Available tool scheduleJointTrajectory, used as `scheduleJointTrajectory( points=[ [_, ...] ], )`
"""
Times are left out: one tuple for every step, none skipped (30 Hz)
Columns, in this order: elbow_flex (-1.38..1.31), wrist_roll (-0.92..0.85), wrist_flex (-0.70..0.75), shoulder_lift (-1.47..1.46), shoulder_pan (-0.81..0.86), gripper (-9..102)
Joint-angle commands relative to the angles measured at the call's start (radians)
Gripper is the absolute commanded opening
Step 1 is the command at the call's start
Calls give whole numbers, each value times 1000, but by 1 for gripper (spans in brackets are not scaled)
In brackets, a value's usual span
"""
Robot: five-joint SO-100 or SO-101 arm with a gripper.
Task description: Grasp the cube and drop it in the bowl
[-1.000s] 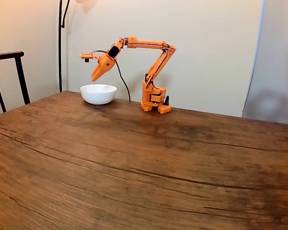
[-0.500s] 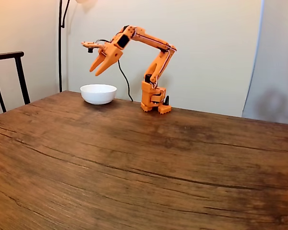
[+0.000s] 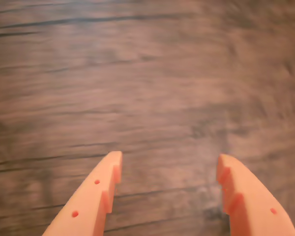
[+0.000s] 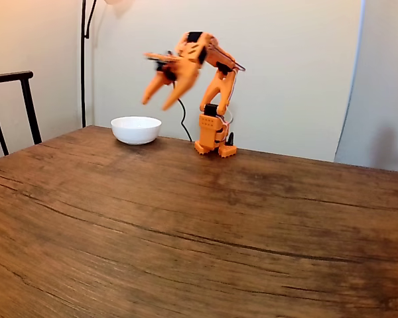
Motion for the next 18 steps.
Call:
scheduleJointTrajectory(
  points=[
    [-21, -8, 2, 71, -87, 26],
    [-8, -6, 2, 94, -114, 26],
    [6, -5, 2, 121, -133, 26],
    [23, -5, 2, 150, -150, 26],
    [41, -5, 2, 181, -166, 25],
    [66, -5, 2, 215, -178, 24],
    [89, -5, 2, 247, -187, 21],
    [115, -5, 2, 281, -196, 19],
    [144, -5, 2, 313, -204, 16],
    [170, -6, 0, 347, -207, 13],
    [196, -6, 0, 380, -207, 10],
    [224, -6, 0, 411, -212, 7],
    [252, -6, -3, 443, -219, 4],
    [279, -6, -3, 476, -229, 1],
    [307, -6, -6, 509, -236, 0],
    [334, -6, -9, 538, -245, -1],
    [360, -6, -11, 569, -256, -1],
    [385, -6, -11, 598, -268, -1]
  ],
)
